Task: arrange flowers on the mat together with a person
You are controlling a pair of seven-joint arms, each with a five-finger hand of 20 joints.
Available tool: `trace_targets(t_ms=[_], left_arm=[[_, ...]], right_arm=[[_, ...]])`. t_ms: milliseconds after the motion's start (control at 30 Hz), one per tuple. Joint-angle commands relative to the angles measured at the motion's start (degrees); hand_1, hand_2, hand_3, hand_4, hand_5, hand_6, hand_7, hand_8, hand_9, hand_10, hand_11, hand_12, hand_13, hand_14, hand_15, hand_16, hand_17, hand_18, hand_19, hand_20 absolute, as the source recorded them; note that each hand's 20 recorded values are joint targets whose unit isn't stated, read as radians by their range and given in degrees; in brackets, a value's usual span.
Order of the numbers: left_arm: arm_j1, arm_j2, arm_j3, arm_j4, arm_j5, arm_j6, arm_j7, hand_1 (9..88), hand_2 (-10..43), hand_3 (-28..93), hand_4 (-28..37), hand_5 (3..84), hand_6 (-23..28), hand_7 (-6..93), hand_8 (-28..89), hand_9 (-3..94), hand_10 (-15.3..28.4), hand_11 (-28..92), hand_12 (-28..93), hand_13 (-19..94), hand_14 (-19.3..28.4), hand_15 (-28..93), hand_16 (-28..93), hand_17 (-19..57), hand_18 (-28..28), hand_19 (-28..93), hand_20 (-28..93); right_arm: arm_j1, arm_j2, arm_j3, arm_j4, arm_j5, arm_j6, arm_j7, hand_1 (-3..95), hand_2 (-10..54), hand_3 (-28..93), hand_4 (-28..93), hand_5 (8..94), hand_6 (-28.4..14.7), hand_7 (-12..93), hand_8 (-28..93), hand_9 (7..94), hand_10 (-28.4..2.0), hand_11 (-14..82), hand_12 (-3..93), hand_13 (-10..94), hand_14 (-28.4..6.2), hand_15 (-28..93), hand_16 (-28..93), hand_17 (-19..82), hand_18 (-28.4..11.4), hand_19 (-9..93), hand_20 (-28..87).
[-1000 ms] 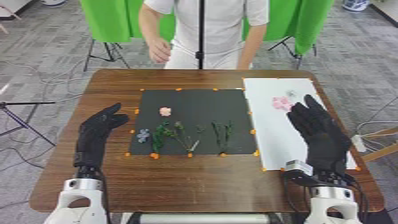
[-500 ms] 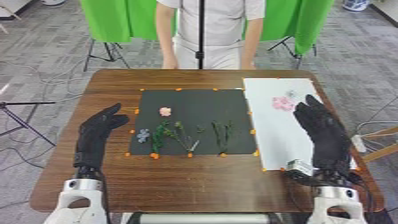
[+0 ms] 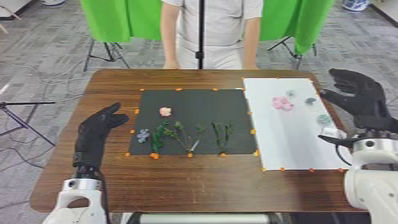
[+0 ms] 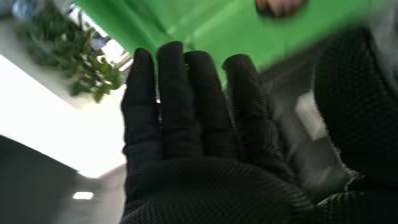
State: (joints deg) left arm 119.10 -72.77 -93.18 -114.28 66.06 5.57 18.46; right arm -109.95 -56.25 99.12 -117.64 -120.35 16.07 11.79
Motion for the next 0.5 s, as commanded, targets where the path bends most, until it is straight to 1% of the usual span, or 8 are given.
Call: trace_targets(t_ms=[33, 100, 133, 167, 200, 400, 433, 500], left_arm=[[1.22, -0.61, -0.36, -0.48, 0.27, -0.09, -0.36, 24.5, 1.7, 68, -21.4, 50.3, 4.2, 13.8, -5, 51.0, 14.2, 23, 16, 42, 18.8, 23, 2, 10.5, 12.7, 8, 21], [1.52, -0.72, -0.44, -0.64, 0.23, 0.08, -0.35, 24.4, 1.6, 68, -21.4, 50.3, 4.2, 13.8, -5, 50.8, 14.3, 23, 16, 42, 18.8, 23, 2, 10.5, 12.7, 8, 21], [1.23, -0.72, -0.39, -0.50, 0.26, -0.10, -0.42, 24.4, 1.6, 68, -21.3, 50.3, 4.2, 13.7, -5, 50.8, 14.3, 23, 16, 42, 18.8, 23, 2, 10.5, 12.7, 8, 21], [1.35, -0.78, -0.43, -0.60, 0.30, -0.01, -0.44, 24.4, 1.6, 68, -21.3, 50.3, 4.2, 13.7, -5, 50.8, 14.3, 23, 16, 42, 18.8, 23, 2, 10.5, 12.7, 8, 21], [1.29, -0.77, -0.41, -0.58, 0.30, -0.09, -0.45, 24.4, 1.6, 68, -21.3, 50.3, 4.2, 13.7, -5, 50.7, 14.3, 23, 16, 42, 18.8, 23, 2, 10.5, 12.7, 8, 21], [1.20, -0.66, -0.37, -0.57, 0.19, -0.01, -0.65, 24.6, 1.5, 68, -21.3, 50.3, 4.3, 13.6, -5, 50.5, 14.3, 23, 16, 42, 18.9, 23, 2, 10.5, 12.7, 8, 21], [1.18, -0.75, -0.36, -0.59, 0.22, -0.10, -0.70, 24.5, 1.4, 68, -21.3, 50.3, 4.3, 13.6, -5, 50.5, 14.3, 23, 16, 42, 18.8, 23, 2, 10.5, 12.7, 8, 21], [0.95, -0.72, -0.28, -0.58, 0.31, -0.43, -0.80, 24.4, 1.4, 68, -21.3, 50.3, 4.3, 13.6, -5, 50.5, 14.3, 23, 16, 42, 18.9, 23, 2, 10.5, 12.7, 8, 21]], right_arm=[[11.10, 10.55, -5.44, 9.75, -17.97, -15.80, 10.88, 32.7, -9.5, 73, -28, 55.4, 2.0, 14, -9, 61.8, -13.0, 12.6, 19.0, 61, -10.4, 19, 22, 30, -12.7, 30, 41], [13.23, 11.92, -8.00, 12.58, -20.56, -17.96, 12.25, 33.2, -9.5, 71, -28, 58.8, 2.7, 14, -10, 66.7, -12.8, 14.4, 18.9, 66, -10.3, 21, 24, 32, -12.8, 30, 42], [14.01, 12.64, -9.48, 13.83, -22.17, -18.12, 13.85, 33.0, -9.5, 71, -28, 59.6, 2.8, 14, -10, 67.8, -12.7, 14.7, 18.9, 67, -10.1, 21, 25, 32, -12.9, 30, 42], [15.07, 13.19, -10.97, 15.35, -24.05, -18.64, 14.28, 32.6, -9.5, 71, -28, 60.4, 3.2, 14, -10, 68.9, -12.6, 15.1, 19.0, 69, -10.0, 22, 26, 32, -13.0, 30, 42], [15.94, 13.48, -11.87, 16.26, -25.19, -20.39, 14.89, 32.4, -9.5, 70, -28, 60.9, 3.4, 14, -10, 69.9, -12.5, 15.5, 19.1, 70, -10.0, 22, 26, 33, -13.1, 30, 43], [19.42, 14.52, -15.88, 20.44, -25.02, -23.88, 15.23, 31.2, -9.5, 70, -28, 60.6, 3.5, 14, -10, 71.2, -12.5, 15.4, 18.9, 72, -9.8, 22, 28, 33, -13.3, 29, 43], [19.52, 14.41, -15.79, 20.50, -24.10, -25.51, 15.36, 31.1, -9.5, 71, -28, 60.4, 3.5, 14, -10, 71.3, -12.5, 15.3, 18.8, 72, -9.7, 21, 28, 33, -13.5, 29, 43], [19.72, 14.19, -15.83, 21.13, -22.11, -26.12, 15.49, 31.1, -9.5, 70, -28, 60.4, 3.4, 14, -10, 71.7, -12.2, 15.2, 18.7, 73, -9.5, 21, 29, 34, -13.6, 30, 43]])
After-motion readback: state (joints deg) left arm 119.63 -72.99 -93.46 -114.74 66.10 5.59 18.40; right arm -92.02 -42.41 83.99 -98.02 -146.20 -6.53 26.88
